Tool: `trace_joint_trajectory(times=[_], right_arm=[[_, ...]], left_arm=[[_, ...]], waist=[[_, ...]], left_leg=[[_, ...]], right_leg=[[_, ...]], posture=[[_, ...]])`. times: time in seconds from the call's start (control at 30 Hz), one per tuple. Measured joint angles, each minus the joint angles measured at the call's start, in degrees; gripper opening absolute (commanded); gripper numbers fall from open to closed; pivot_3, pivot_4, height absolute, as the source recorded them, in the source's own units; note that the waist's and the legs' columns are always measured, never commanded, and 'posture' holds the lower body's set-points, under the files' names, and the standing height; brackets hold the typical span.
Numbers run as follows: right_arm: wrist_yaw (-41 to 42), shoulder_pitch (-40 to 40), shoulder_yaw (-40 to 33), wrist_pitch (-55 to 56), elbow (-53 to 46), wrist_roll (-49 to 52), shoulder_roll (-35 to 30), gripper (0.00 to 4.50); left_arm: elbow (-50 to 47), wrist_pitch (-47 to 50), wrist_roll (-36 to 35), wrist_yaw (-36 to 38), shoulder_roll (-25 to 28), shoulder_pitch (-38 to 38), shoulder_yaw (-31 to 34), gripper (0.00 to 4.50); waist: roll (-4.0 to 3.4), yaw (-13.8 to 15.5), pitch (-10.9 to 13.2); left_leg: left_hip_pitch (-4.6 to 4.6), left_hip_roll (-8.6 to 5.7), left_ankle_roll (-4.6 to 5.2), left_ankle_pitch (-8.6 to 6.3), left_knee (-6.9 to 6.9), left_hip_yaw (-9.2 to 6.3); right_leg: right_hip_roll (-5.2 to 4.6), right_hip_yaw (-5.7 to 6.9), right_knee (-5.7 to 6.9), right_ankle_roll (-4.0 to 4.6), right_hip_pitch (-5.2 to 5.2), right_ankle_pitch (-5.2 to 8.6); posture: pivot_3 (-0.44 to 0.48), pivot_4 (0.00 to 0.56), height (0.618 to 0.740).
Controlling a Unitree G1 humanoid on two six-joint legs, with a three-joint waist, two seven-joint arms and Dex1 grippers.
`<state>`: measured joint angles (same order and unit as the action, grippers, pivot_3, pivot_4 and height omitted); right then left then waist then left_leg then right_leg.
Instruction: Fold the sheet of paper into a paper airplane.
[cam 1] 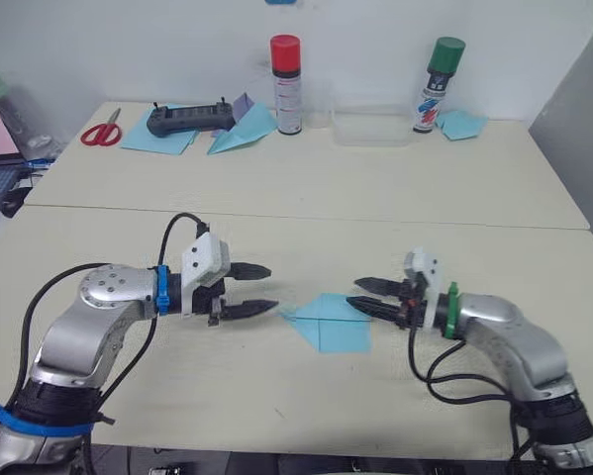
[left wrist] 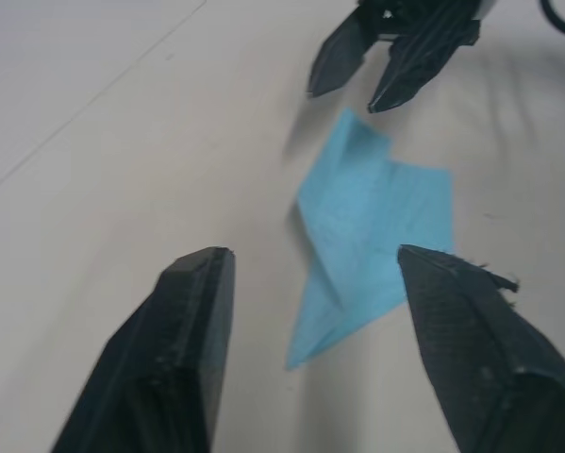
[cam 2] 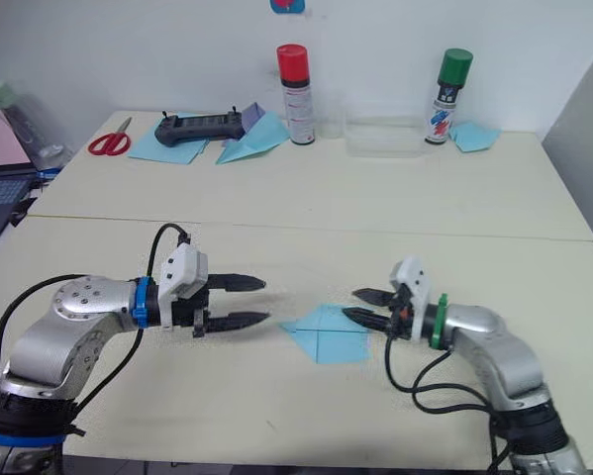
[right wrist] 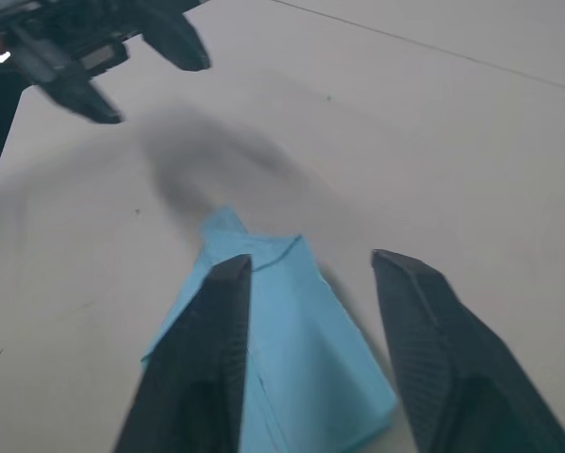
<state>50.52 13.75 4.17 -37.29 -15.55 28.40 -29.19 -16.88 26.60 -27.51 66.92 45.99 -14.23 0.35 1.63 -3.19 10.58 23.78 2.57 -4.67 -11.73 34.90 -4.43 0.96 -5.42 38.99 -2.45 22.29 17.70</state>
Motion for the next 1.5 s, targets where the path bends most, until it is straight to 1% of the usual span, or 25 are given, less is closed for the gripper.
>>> trace_joint_trajectory(times=[0.03, 0.07, 0.1, 0.13, 0.27, 0.37, 0.5, 0.57, 0.7, 0.87, 0.97, 1.0, 1.07, 1.13, 1.17, 1.2, 1.23, 1.27, 1.37, 1.5], right_arm=[[0.20, 0.45, 0.00, -0.34, 0.71, -0.01, -0.06, 3.59], [0.28, 0.96, 0.10, -0.51, 1.75, -0.11, -0.06, 3.96], [0.22, 1.49, 0.26, -0.53, 2.96, -0.29, -0.05, 4.31], [0.16, 1.83, 0.43, -0.61, 4.07, -0.47, 0.03, 4.45], [0.23, 4.23, 2.54, -1.20, 10.19, -0.78, 2.30, 4.45], [0.84, 5.75, 3.96, -2.08, 12.22, -0.49, 3.24, 3.83], [2.80, 6.03, 5.08, -3.80, 12.24, -0.06, 3.25, 2.33], [3.39, 5.64, 5.17, -4.52, 11.69, 0.02, 3.03, 1.62], [4.56, 4.75, 5.20, -5.87, 9.30, 1.13, 2.61, 0.04], [4.57, 5.68, 5.32, -2.82, 9.07, 0.30, 3.66, 0.01], [5.35, 9.11, 5.92, 4.12, 8.58, -2.56, 3.38, 0.01], [6.06, 10.34, 6.29, 8.63, 7.85, -4.51, 2.67, 0.01], [7.16, 11.58, 7.81, 21.04, 7.94, -10.93, 0.60, 0.01], [6.95, 11.98, 10.05, 36.75, 9.99, -19.03, -0.68, 0.01], [6.65, 11.97, 11.33, 41.99, 11.41, -22.06, -0.77, 0.01], [5.73, 11.82, 13.38, 48.49, 13.69, -26.01, -0.83, 0.19], [5.12, 11.41, 14.89, 52.75, 15.53, -28.81, -0.85, 0.39], [4.57, 10.49, 16.54, 56.85, 17.51, -31.53, -0.89, 0.62], [4.85, 7.15, 19.49, 61.45, 20.54, -33.89, -1.32, 1.65], [7.63, 4.07, 19.32, 61.86, 16.46, -30.38, -4.76, 3.18]], left_arm=[[-0.94, 0.73, -0.64, 0.17, 0.21, 0.20, -0.02, 4.28], [-1.70, 1.28, -1.19, 0.27, 0.55, 0.18, -0.03, 4.50], [-2.27, 1.74, -1.58, 0.37, 1.02, 0.16, -0.03, 4.50], [-2.61, 1.93, -1.71, 0.47, 1.29, 0.15, -0.01, 4.50], [-2.87, 2.85, -1.88, 1.20, 1.45, 0.13, -0.06, 4.50], [-2.89, 3.17, -1.82, 1.17, 1.52, 0.14, -0.09, 4.50], [-2.88, 4.22, -1.79, 1.27, 2.99, 0.56, -0.08, 4.50], [-2.91, 4.15, -1.77, 1.16, 3.07, 1.09, 0.04, 4.50], [-3.04, 4.19, -1.82, 0.95, 3.07, 2.60, 0.12, 4.50], [-2.57, 5.24, -2.79, 0.57, 3.64, 2.61, 2.33, 4.50], [0.30, 7.54, -4.75, 1.22, 5.31, 3.03, 4.99, 4.50], [1.69, 8.00, -5.18, 1.61, 6.49, 3.53, 6.03, 4.50], [4.40, 7.87, -5.07, 2.70, 8.29, 3.95, 7.18, 4.50], [6.72, 7.55, -4.86, 3.17, 9.00, 3.92, 8.13, 4.50], [7.00, 7.45, -4.83, 3.20, 8.98, 3.89, 8.12, 4.50], [7.12, 7.38, -4.83, 3.14, 8.85, 3.66, 8.01, 4.50], [7.12, 7.36, -4.84, 2.92, 8.71, 3.35, 7.96, 4.50], [6.84, 7.41, -4.87, 2.43, 8.56, 3.07, 7.96, 4.50], [5.21, 7.86, -5.12, 2.40, 8.05, 3.21, 7.68, 4.50], [4.57, 7.93, -5.08, 2.84, 8.28, 4.23, 7.35, 4.50]], waist=[[-0.03, -0.01, 0.02], [-0.05, -0.02, 0.03], [-0.05, -0.04, 0.03], [-0.05, -0.05, 0.03], [-0.06, -0.08, 0.04], [-0.11, -0.07, 0.07], [-0.13, -0.07, 0.08], [-0.15, -0.05, 0.09], [-0.15, -0.05, 0.09], [-0.17, -0.07, 0.10], [-0.21, -0.28, 0.13], [-0.21, -0.28, 0.13], [-0.21, -0.19, 0.13], [-0.20, 0.06, 0.12], [-0.21, 0.15, 0.12], [-0.20, 0.23, 0.13], [-0.20, 0.30, 0.13], [-0.20, 0.36, 0.13], [-0.20, 0.34, 0.13], [-0.22, 0.33, 0.13]], left_leg=[[0.00, 0.00, 0.00, 0.00, 0.00, 0.00], [-0.01, 0.00, 0.00, 0.00, 0.00, 0.00], [-0.01, -0.01, 0.00, 0.00, 0.01, 0.01], [-0.01, -0.02, 0.00, 0.00, 0.02, 0.03], [-0.02, -0.02, 0.00, 0.01, 0.08, 0.06], [-0.02, -0.02, 0.00, 0.01, 0.08, 0.05], [-0.01, -0.02, 0.00, 0.01, 0.07, 0.04], [0.00, -0.02, 0.00, 0.01, 0.07, 0.04], [-0.01, -0.01, 0.00, 0.01, 0.07, 0.04], [-0.02, -0.01, 0.00, 0.01, 0.13, 0.04], [-0.02, 0.00, 0.00, 0.01, 0.15, 0.06], [-0.03, 0.02, 0.00, 0.01, 0.13, 0.05], [-0.02, 0.02, 0.00, 0.01, 0.11, 0.04], [-0.02, 0.00, 0.00, 0.01, 0.07, 0.04], [0.00, -0.01, 0.00, 0.01, 0.08, 0.04], [0.01, -0.02, 0.00, 0.01, 0.08, 0.04], [0.02, -0.02, -0.01, 0.01, 0.08, 0.04], [0.01, -0.03, -0.01, 0.01, 0.09, 0.04], [0.01, -0.02, -0.01, 0.01, 0.10, 0.05], [-0.05, 0.01, -0.01, 0.02, 0.17, 0.03]], right_leg=[[0.00, 0.00, 0.01, 0.00, 0.01, 0.01], [0.01, -0.01, 0.01, -0.01, 0.01, 0.01], [0.01, -0.03, 0.01, -0.01, 0.01, 0.01], [0.01, -0.05, 0.00, -0.01, 0.00, 0.01], [0.01, -0.09, 0.02, -0.01, 0.00, 0.00], [0.01, -0.08, 0.03, -0.02, 0.00, 0.00], [0.01, -0.06, 0.03, -0.01, 0.00, 0.00], [0.01, -0.07, 0.03, -0.01, 0.00, 0.00], [0.01, -0.06, 0.05, -0.01, 0.00, 0.00], [0.03, -0.07, 0.08, -0.03, 0.00, -0.02], [0.04, -0.07, 0.10, -0.05, 0.02, -0.02], [0.04, -0.05, 0.09, -0.05, 0.02, -0.02], [0.04, -0.02, 0.07, -0.05, 0.03, -0.01], [0.01, 0.02, 0.03, -0.05, 0.02, -0.01], [0.00, 0.02, 0.02, -0.04, 0.02, -0.01], [-0.01, 0.01, 0.02, -0.04, 0.02, -0.02], [-0.01, 0.01, 0.03, 0.00, 0.02, -0.04], [-0.02, 0.00, 0.04, 0.20, 0.02, -0.16], [-0.02, -0.03, 0.10, 0.23, 0.02, -0.17], [0.00, -0.03, 0.20, 0.24, -0.01, -0.18]], posture=[[0.000, 0.150, 0.740], [0.000, 0.150, 0.740], [0.000, 0.150, 0.740], [0.000, 0.150, 0.740], [0.000, 0.150, 0.740], [0.000, 0.150, 0.740], [0.000, 0.150, 0.740], [0.000, 0.150, 0.740], [0.000, 0.150, 0.740], [0.000, 0.150, 0.740], [0.000, 0.150, 0.740], [0.000, 0.150, 0.740], [0.000, 0.150, 0.740], [0.000, 0.150, 0.740], [0.000, 0.150, 0.740], [0.000, 0.150, 0.740], [0.000, 0.150, 0.740], [0.000, 0.150, 0.740], [0.000, 0.150, 0.740], [0.000, 0.150, 0.740]])
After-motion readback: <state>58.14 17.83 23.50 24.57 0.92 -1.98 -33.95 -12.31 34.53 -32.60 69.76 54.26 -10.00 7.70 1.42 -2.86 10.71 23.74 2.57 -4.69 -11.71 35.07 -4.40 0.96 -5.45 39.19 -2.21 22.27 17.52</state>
